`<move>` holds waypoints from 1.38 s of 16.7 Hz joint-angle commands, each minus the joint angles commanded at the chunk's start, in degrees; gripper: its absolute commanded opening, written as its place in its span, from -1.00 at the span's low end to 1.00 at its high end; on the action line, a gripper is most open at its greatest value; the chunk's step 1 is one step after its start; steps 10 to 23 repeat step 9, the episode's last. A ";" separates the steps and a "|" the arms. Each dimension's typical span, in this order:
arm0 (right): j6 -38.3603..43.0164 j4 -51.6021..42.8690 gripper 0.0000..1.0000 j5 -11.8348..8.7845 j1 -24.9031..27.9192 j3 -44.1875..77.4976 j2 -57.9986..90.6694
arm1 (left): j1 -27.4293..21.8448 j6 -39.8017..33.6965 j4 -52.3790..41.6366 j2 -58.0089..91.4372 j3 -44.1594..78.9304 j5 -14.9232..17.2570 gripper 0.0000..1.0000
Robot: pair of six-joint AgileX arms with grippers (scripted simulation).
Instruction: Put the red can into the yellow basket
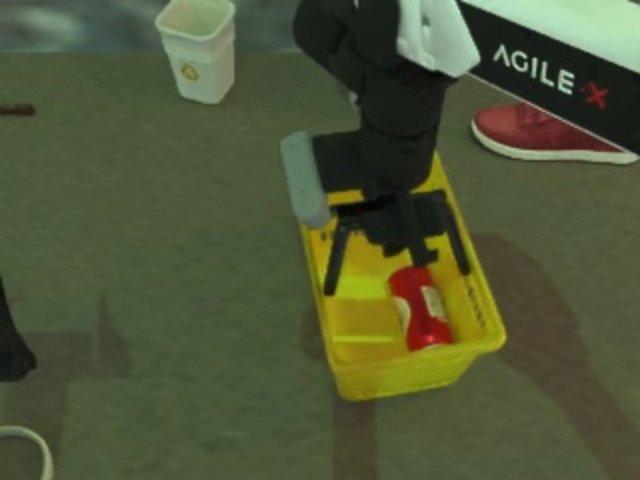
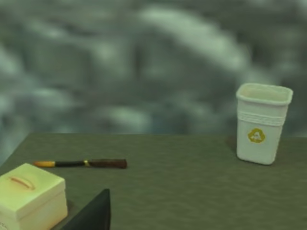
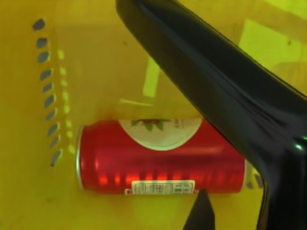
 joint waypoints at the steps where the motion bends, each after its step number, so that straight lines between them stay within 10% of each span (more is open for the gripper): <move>1: 0.05 0.00 -1.00 0.01 -0.10 0.04 0.05 | 0.00 0.00 0.00 0.00 0.00 0.00 1.00; 23: -2.08 -10.30 -1.00 0.00 -1.63 8.72 -1.54 | 0.00 0.00 0.00 0.00 0.00 0.00 1.00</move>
